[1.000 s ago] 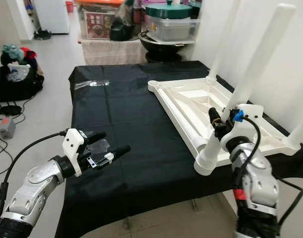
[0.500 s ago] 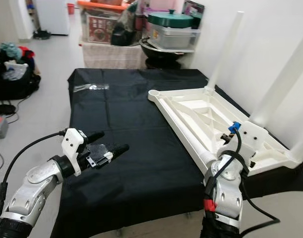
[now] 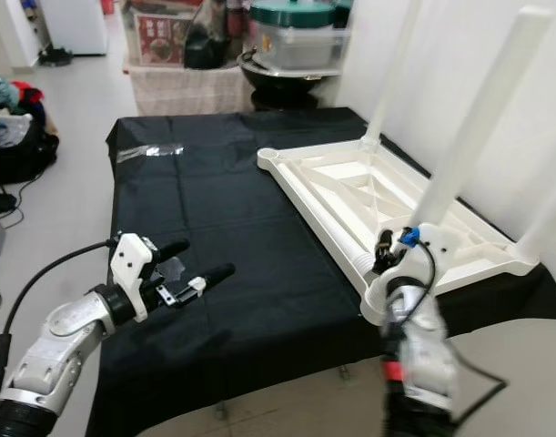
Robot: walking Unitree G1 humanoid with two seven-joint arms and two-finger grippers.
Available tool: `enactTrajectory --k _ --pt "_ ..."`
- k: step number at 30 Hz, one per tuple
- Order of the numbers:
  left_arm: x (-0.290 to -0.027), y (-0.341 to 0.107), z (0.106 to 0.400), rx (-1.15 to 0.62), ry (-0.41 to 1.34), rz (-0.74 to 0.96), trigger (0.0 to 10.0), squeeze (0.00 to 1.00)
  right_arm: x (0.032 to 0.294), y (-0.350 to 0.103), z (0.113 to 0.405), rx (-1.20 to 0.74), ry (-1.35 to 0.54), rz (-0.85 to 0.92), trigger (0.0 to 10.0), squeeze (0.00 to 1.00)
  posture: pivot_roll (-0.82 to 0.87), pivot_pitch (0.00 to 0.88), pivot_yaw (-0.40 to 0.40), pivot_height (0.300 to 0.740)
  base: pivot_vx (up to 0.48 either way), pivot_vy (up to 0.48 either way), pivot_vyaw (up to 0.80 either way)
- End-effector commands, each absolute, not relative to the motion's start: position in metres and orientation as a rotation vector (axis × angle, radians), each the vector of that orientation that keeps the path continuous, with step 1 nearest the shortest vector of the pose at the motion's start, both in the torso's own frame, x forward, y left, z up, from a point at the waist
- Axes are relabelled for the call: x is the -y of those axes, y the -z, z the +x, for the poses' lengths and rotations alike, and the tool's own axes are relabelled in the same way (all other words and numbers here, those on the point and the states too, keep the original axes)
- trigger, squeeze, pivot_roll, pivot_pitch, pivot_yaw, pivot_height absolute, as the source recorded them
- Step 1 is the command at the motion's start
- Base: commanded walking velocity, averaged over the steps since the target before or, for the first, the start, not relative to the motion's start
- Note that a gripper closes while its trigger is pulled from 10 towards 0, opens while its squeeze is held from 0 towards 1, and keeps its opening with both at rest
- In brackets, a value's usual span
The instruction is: Building children table
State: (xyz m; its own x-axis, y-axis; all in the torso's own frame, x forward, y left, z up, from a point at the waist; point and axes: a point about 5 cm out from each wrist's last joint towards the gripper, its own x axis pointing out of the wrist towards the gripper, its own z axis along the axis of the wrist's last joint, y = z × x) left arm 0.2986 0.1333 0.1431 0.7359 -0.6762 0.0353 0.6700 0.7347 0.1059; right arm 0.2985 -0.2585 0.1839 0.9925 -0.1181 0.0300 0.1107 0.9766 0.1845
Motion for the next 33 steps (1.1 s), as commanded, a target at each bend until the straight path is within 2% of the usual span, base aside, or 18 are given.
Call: enactTrajectory --k 1,10,11,15,20,22,24,26,27,29,30,31,33 --pt "-0.132 -0.142 0.299 0.071 0.745 0.088 10.0 0.00 0.257 -0.188 0.299 0.058 -0.014 0.202 10.0 0.00 0.01 0.000 -0.069 0.740 0.000 0.000 0.00" --pt "-0.131 -0.142 0.300 0.072 0.748 0.088 10.0 0.00 0.269 -0.205 0.305 0.080 -0.129 0.119 10.0 0.00 0.01 0.000 -0.070 0.740 0.000 0.000 0.00" --pt "-0.131 -0.143 0.300 0.072 0.748 0.090 10.0 0.00 0.272 -0.205 0.307 0.079 -0.123 0.115 0.0 0.00 0.02 0.000 -0.072 0.740 0.000 0.000 0.00" --pt "-0.134 -0.143 0.300 0.070 0.742 0.095 10.0 0.00 0.276 -0.199 0.312 0.073 -0.060 0.099 0.0 0.00 0.02 0.000 -0.075 0.740 0.000 0.000 0.00" --pt "-0.134 -0.142 0.299 0.068 0.742 0.096 10.0 0.00 0.286 -0.189 0.314 0.057 0.138 0.159 0.0 0.00 0.02 0.000 -0.073 0.740 0.000 0.000 0.00" --pt "-0.134 -0.142 0.298 0.068 0.743 0.097 10.0 0.00 0.293 -0.183 0.309 0.054 0.291 0.170 0.0 0.00 0.02 0.000 -0.071 0.740 0.000 0.000 0.00" --pt "-0.134 -0.142 0.298 0.068 0.743 0.097 10.0 0.00 0.293 -0.183 0.309 0.054 0.291 0.170 0.0 0.00 0.02 0.000 -0.071 0.740 0.000 0.000 0.00" --pt "-0.134 -0.142 0.299 0.068 0.744 0.098 10.0 0.00 0.297 -0.168 0.294 0.000 0.538 0.120 0.0 0.00 0.01 0.000 -0.068 0.740 0.000 0.000 0.00" --pt "-0.134 -0.142 0.299 0.068 0.744 0.098 10.0 0.00 0.297 -0.168 0.294 0.000 0.538 0.120 0.0 0.00 0.01 0.000 -0.068 0.740 0.000 0.000 0.00" --pt "-0.134 -0.142 0.299 0.067 0.744 0.100 10.0 0.00 0.286 -0.143 0.268 -0.107 0.794 0.082 0.0 0.00 0.02 0.000 -0.068 0.740 0.000 0.000 0.00" --pt "-0.134 -0.142 0.299 0.066 0.743 0.101 10.0 0.00 0.276 -0.134 0.260 -0.149 0.854 0.090 0.0 0.00 0.02 0.000 -0.068 0.740 0.000 0.000 0.00" --pt "-0.134 -0.142 0.299 0.066 0.743 0.101 10.0 0.00 0.276 -0.134 0.260 -0.149 0.854 0.090 0.0 0.00 0.02 0.000 -0.068 0.740 0.000 0.000 0.00" --pt "-0.133 -0.142 0.299 0.066 0.743 0.104 10.0 0.00 0.258 -0.129 0.258 -0.187 0.859 0.114 0.0 0.00 0.02 0.000 -0.062 0.740 0.000 0.000 0.00"
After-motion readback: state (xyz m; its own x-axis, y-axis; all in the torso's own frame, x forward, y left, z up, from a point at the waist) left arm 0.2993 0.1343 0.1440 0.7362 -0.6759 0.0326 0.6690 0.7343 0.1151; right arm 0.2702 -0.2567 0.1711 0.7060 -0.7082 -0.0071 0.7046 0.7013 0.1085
